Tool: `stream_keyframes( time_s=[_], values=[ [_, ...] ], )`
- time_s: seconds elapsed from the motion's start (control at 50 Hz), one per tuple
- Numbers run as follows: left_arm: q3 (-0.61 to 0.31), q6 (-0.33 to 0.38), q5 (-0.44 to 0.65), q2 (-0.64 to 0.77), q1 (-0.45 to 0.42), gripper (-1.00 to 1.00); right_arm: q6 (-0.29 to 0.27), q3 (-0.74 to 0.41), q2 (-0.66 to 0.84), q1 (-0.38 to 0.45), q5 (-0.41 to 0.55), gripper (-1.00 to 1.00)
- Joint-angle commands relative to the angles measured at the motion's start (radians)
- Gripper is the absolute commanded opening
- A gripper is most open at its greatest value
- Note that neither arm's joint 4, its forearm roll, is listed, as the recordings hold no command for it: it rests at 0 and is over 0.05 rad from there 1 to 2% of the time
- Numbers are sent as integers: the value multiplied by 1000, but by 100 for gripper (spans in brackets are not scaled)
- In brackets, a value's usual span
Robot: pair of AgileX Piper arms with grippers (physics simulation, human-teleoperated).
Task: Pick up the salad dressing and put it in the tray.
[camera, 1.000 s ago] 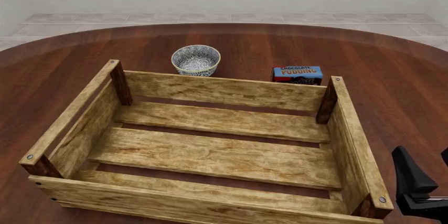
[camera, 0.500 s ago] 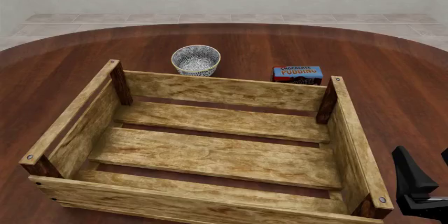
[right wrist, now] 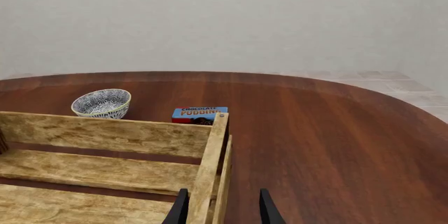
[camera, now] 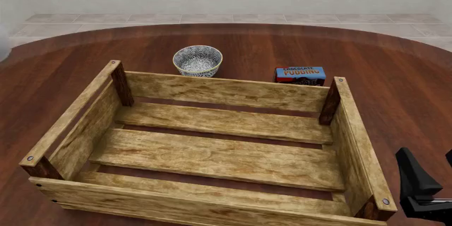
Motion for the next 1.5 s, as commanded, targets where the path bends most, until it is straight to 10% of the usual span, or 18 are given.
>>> stream_keyframes(
  time_s=[0.02, 0.74, 1.5],
  values=[
    [-36, 14, -32, 50, -150, -100, -4, 0, 0, 0, 0, 100],
    [-11, 22, -211, 337, -497, -100, 0, 0, -9, -8, 6, 100],
    [65, -15, -330, 523, -610, -100, -1, 0, -12, -16, 10, 100]
  ],
)
